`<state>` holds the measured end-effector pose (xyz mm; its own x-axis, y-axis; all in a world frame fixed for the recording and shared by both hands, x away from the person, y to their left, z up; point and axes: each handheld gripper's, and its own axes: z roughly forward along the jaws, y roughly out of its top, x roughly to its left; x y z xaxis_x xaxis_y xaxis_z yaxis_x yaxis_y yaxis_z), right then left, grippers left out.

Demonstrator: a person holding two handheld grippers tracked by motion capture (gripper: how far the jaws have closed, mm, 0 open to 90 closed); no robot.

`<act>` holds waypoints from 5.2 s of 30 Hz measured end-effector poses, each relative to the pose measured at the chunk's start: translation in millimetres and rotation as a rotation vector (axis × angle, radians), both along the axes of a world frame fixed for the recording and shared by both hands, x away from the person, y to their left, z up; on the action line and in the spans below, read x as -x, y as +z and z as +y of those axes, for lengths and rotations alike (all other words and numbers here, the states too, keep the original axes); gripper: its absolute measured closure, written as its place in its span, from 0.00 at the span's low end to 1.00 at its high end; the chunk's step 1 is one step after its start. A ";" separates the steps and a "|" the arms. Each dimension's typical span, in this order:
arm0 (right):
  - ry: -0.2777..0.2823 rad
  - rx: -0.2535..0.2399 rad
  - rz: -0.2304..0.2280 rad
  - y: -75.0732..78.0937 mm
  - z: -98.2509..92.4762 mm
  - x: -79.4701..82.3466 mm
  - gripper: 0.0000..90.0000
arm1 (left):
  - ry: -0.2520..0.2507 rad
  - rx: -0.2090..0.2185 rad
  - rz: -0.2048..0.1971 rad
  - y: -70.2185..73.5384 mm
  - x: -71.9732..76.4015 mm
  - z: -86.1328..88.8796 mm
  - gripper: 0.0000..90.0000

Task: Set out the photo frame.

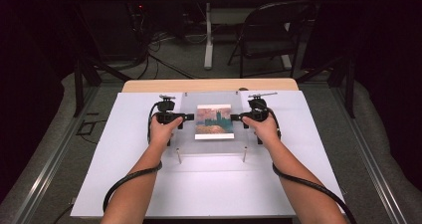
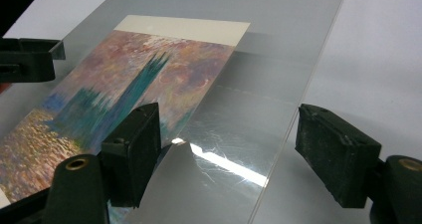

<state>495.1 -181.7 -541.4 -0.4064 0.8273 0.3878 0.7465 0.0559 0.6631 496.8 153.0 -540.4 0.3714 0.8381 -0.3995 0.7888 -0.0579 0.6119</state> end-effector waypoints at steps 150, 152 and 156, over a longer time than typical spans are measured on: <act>0.104 0.138 -0.306 69.5 4.4 80.1 0.35 | -0.117 0.083 -0.236 64.3 76.7 21.7 0.50; 0.108 0.147 -0.323 72.6 3.5 86.9 0.38 | -0.126 0.087 -0.248 67.4 82.2 22.9 0.52; 0.114 0.162 -0.360 80.1 0.6 102.6 0.44 | -0.139 0.094 -0.272 74.0 95.2 26.4 0.57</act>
